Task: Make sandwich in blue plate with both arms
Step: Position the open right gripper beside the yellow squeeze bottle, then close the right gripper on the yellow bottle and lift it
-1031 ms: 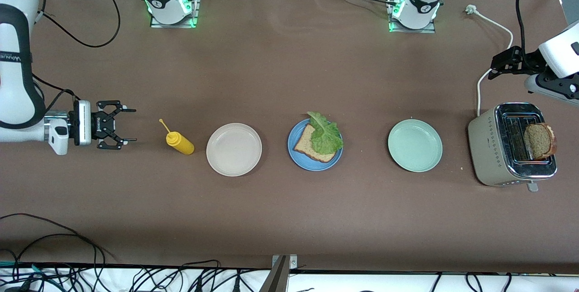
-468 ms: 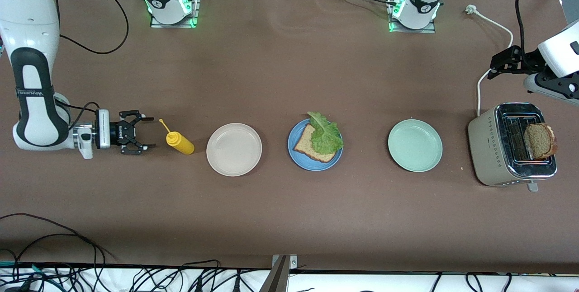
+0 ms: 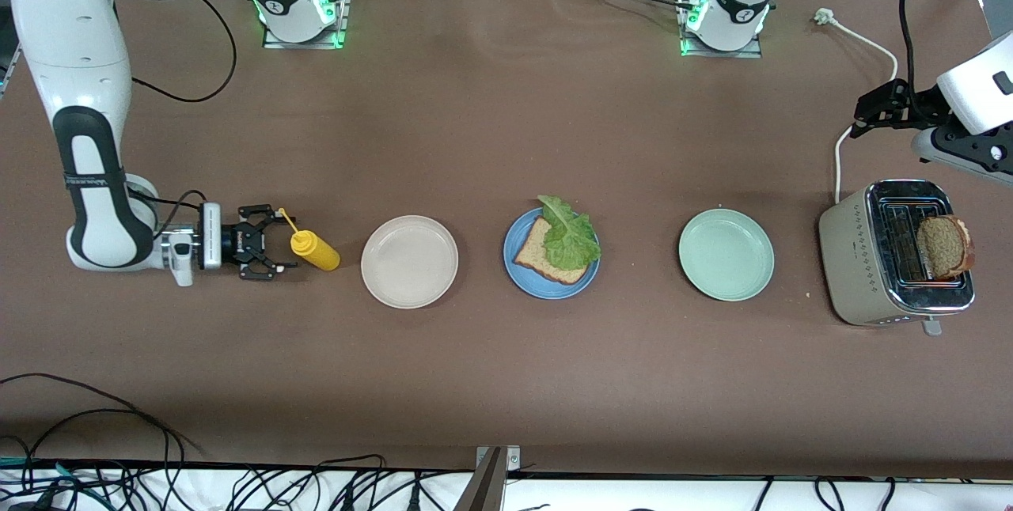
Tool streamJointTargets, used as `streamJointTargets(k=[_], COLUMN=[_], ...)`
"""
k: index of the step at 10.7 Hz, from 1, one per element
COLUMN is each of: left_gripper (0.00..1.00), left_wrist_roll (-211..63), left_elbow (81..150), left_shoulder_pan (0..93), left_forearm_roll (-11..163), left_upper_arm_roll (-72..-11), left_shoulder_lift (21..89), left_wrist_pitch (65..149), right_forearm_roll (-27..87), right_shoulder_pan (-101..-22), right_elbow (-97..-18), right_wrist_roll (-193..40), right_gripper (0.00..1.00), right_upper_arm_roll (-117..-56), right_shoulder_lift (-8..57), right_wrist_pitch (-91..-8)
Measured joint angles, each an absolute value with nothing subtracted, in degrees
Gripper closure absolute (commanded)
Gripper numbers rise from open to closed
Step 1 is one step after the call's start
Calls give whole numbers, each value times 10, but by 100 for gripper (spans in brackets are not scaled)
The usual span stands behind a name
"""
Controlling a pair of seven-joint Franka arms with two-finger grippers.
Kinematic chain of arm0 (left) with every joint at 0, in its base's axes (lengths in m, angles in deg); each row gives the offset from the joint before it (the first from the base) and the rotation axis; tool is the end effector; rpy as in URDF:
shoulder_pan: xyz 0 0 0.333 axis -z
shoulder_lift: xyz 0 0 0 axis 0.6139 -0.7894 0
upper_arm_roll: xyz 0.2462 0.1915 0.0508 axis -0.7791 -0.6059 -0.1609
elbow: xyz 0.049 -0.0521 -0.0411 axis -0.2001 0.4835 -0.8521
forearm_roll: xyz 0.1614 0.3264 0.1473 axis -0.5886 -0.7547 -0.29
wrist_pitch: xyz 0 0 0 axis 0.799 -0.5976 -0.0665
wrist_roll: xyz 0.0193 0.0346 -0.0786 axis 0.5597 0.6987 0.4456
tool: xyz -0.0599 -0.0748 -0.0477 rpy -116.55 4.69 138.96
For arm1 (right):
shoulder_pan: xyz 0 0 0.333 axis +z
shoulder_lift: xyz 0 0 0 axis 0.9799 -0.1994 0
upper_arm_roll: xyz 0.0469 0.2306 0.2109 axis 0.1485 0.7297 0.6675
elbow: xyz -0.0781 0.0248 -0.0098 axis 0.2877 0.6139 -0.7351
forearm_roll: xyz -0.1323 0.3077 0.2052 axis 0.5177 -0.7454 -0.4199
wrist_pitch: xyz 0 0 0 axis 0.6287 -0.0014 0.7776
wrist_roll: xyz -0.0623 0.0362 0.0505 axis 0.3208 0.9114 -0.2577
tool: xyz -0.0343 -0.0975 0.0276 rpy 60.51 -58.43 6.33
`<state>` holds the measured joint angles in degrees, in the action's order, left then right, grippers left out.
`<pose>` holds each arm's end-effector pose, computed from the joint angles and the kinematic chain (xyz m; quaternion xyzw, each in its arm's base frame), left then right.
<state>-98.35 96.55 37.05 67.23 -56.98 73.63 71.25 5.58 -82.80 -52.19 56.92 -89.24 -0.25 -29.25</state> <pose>0.5757 -0.0178 0.6158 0.9833 -0.1714 -0.0598 0.0141 0.6170 -0.0437 0.1174 -0.5887 -0.6197 -0.3006 0.4231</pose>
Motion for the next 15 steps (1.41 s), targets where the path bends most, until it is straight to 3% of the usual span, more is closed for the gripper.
streamJointTargets(k=[7,8,10,11,12,14,15], left_gripper=[0,0,0,0,0,0,0], left_wrist_roll=[-976,-976,-976,-976,-976,-976,-976], left_elbow=[966,965,966,966,966,966,965], left_shoulder_pan=[384,385,384,384,384,384,384], left_forearm_roll=[672,672,672,672,672,672,672], left_upper_arm_roll=[-555,-555,-557,-557,-557,-557,-557], left_shoulder_lift=[736,736,736,736,736,736,736], left_wrist_pitch=[713,713,713,713,713,713,713], right_forearm_roll=[30,25,13,8,5,4,4], right_shoulder_pan=[-811,-810,-804,-802,-800,-800,-799], right_elbow=[-519,-519,-519,-519,-519,-519,-517], right_wrist_roll=[582,582,582,582,582,582,582], right_gripper=[0,4,57,79,89,100,100], right_upper_arm_roll=[-872,-866,-862,-862,-862,-862,-862], right_shoulder_lift=[-17,-17,-19,-19,-19,-19,-19], right_wrist_pitch=[-339,-347,-357,-361,-366,-376,-381])
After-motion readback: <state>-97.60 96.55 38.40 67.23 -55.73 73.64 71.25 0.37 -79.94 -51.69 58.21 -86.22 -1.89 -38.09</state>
